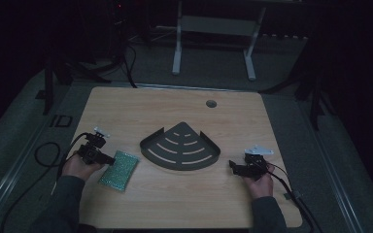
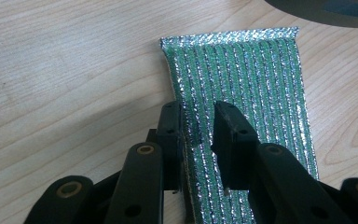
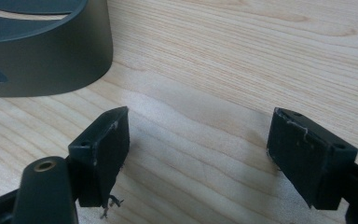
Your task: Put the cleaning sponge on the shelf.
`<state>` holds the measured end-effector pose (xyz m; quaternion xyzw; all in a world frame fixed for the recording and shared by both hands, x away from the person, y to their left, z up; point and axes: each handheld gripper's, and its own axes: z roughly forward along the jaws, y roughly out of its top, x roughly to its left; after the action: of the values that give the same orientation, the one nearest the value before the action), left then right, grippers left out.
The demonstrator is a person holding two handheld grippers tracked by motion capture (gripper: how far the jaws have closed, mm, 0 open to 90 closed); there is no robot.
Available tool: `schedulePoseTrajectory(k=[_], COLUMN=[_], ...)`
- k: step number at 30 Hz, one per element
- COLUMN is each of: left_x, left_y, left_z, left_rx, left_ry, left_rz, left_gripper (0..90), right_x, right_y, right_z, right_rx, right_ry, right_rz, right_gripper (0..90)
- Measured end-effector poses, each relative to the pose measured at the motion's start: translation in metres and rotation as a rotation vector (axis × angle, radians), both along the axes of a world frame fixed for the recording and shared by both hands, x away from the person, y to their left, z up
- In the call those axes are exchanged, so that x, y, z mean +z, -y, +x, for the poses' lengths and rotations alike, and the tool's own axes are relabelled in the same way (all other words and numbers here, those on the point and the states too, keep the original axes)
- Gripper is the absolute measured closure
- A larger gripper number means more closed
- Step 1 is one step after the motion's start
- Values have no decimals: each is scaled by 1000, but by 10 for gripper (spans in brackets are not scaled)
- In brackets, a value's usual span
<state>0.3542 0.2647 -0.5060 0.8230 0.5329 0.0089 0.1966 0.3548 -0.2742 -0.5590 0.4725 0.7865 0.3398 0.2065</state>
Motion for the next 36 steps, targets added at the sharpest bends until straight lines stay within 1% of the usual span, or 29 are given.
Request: schedulePoseTrajectory(k=[7, 10, 11, 13, 18, 22, 29, 32, 36], left_x=[-2, -6, -7, -9, -6, -8, -11, -12, -12], left_y=[-3, -3, -4, -4, -4, -2, -5, -4, -3], left_z=[8, 10, 10, 11, 11, 12, 14, 14, 15], left_rx=[-1, 7, 9, 10, 6, 4, 42, 45, 30], left_ry=[-53, -79, -86, -88, -91, -103, -135, -145, -155], left_rz=[0, 6, -2, -11, -19, -16, -36, -41, -52], left_gripper=[723, 723, 725, 726, 726, 730, 724, 747, 802], right_x=[0, 0, 0, 0, 0, 0, 0, 0, 0], right_y=[0, 0, 0, 0, 0, 0, 0, 0, 0], right_z=[0, 0, 0, 0, 0, 0, 0, 0, 0], right_rx=[0, 0, 0, 0, 0, 0, 0, 0, 0], right_ry=[0, 0, 0, 0, 0, 0, 0, 0, 0], right_rz=[0, 0, 0, 0, 0, 0, 0, 0, 0], right_gripper=[206, 206, 206, 206, 206, 206, 206, 206, 206])
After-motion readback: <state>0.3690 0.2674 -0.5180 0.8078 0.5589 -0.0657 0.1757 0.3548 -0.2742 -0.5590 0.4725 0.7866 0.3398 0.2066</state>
